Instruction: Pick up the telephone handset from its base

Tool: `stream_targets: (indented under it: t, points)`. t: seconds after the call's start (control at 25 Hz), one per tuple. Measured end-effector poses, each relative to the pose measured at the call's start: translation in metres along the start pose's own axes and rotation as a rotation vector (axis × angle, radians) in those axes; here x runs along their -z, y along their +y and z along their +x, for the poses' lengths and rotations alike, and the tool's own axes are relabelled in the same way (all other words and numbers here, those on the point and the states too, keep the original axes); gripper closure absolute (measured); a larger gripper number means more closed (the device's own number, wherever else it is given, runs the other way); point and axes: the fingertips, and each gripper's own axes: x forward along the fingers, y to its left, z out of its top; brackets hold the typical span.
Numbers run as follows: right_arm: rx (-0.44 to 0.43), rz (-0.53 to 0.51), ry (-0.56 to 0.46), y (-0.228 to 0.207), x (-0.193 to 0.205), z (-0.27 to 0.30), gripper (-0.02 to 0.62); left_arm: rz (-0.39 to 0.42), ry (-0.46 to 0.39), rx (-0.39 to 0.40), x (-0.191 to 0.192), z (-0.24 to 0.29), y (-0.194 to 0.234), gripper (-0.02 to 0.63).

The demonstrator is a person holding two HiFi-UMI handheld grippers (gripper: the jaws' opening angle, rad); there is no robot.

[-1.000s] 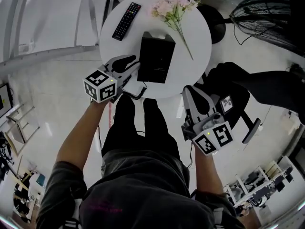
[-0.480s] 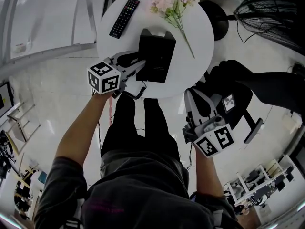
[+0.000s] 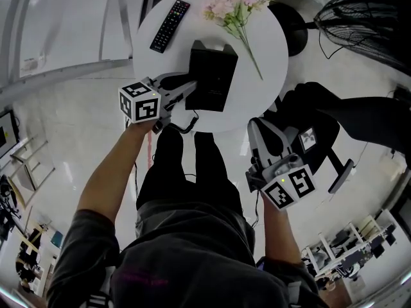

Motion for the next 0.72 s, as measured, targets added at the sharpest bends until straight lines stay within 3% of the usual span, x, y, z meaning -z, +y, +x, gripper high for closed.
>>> stream_targets:
  t: [0.4,0.72]
  points:
    - [-0.002,-0.007,-0.006,0.008,-0.002,0.004,0.583,0.032,-0.019,0.056,-0.011,-0.012,-0.018,0.526]
    - [-0.003,-0.044,-0.086,0.024,-0.04,-0.002,0.583,0.102,-0.092,0.07,-0.058,-0.047,-0.061,0.526]
